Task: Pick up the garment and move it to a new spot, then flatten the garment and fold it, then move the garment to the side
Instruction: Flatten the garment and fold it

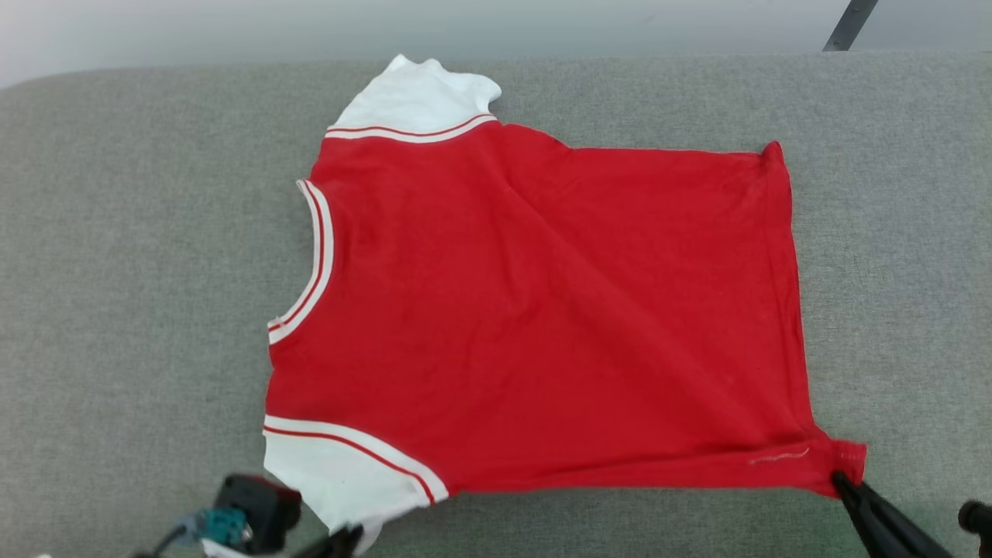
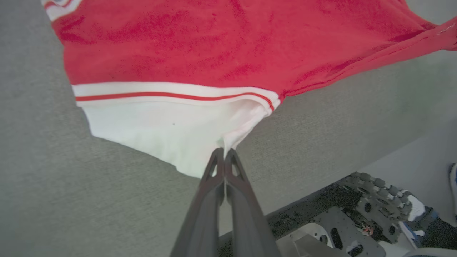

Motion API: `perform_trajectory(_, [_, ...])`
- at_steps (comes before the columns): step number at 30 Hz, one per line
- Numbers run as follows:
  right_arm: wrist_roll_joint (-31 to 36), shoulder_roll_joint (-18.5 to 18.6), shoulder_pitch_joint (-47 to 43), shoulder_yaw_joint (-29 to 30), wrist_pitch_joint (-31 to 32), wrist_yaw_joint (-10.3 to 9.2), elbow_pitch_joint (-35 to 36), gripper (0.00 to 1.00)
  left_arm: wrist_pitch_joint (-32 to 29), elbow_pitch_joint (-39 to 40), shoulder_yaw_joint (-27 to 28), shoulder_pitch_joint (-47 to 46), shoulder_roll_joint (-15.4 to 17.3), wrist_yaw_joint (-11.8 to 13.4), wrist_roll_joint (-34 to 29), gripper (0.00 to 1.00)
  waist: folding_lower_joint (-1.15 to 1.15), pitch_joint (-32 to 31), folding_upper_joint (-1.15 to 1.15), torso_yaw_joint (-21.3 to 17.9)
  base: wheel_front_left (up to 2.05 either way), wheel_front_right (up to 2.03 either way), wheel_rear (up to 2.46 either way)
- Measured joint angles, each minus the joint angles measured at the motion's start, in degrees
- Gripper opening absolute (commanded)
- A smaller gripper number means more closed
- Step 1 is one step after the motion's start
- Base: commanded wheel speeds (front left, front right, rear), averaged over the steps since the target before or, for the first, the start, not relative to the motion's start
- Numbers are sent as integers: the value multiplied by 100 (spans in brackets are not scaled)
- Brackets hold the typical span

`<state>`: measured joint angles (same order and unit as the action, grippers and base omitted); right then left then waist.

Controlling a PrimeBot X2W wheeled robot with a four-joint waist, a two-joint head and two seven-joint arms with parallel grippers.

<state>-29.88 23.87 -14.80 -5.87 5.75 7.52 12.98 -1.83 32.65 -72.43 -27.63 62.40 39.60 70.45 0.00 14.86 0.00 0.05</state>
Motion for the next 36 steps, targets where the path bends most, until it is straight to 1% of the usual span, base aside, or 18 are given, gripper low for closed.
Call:
perform_trajectory(3, [-59, 41, 196, 5, 131, 0, 46, 0, -481, 185, -18, -405, 301, -44, -357, 0, 0, 4, 0, 3, 0, 0, 0])
perform_trajectory(5, [-89, 52, 408, 10, 238, 0, 82, 0, -857, 241, -32, -758, 474, -171, -645, 0, 0, 17, 0, 6, 0, 0, 0])
perform_trajectory(8, [-142, 43, 773, 32, 433, 0, 125, 0, -1430, 202, -14, -1381, 634, -519, -1070, 0, 0, 48, 0, 10, 0, 0, 0])
perform_trajectory(10, [-141, 53, 1012, 46, 622, 0, 133, 0, -1852, 70, -10, -1844, 697, -923, -1438, 0, 0, 84, 0, 17, 0, 0, 0])
perform_trajectory(11, [-140, 53, 1149, 49, 705, 0, 131, 0, -1985, -34, 45, -2063, 673, -1100, -1501, 0, 0, 109, 0, 19, 0, 0, 0])
perform_trajectory(13, [-116, 57, 1451, 67, 859, 0, 108, 0, -2351, -265, 65, -2553, 568, -1596, -1800, 0, 0, 166, 0, 22, 0, 0, 0])
perform_trajectory(14, [-100, 51, 1599, 81, 932, 0, 69, 0, -2431, -402, 113, -2745, 448, -1800, -1806, 0, 0, 200, 0, 24, 0, 0, 0])
perform_trajectory(16, [-38, 18, 1896, 75, 1066, 0, -24, 0, -2647, -753, 133, -3177, 188, -2324, -2013, 0, 0, 279, 0, 23, 0, 0, 0])
perform_trajectory(19, [77, -86, 2335, 52, 1240, 0, -257, 0, -2813, -1372, 138, -3703, -208, -3063, -2187, 0, 0, 418, 0, 8, 0, 0, 0])
perform_trajectory(22, [179, -181, 2689, -13, 1354, 0, -499, 0, -2904, -2056, 114, -4100, -559, -3690, -2320, 0, 0, 573, 0, -23, 0, 0, 0])
perform_trajectory(25, [227, -257, 3007, -100, 1426, 0, -737, 0, -2889, -2720, 105, -4319, -867, -4118, -2309, 0, 0, 733, 0, -68, 0, 0, 0])
perform_trajectory(26, [226, -270, 3099, -135, 1445, 0, -814, 0, -2892, -2911, 99, -4367, -955, -4216, -2302, 0, 0, 784, 0, -84, 0, 0, 0])
perform_trajectory(29, [236, -283, 3334, -242, 1443, 0, -1044, 0, -2865, -3450, 87, -4443, -1157, -4397, -2264, 0, 0, 933, 0, -138, 0, 0, 0])
perform_trajectory(36, [233, -285, 3617, -387, 1408, 0, -1371, 0, -2714, -4328, 44, -4354, -1489, -4574, -1997, 0, 0, 1145, 0, -230, 0, 0, 0])
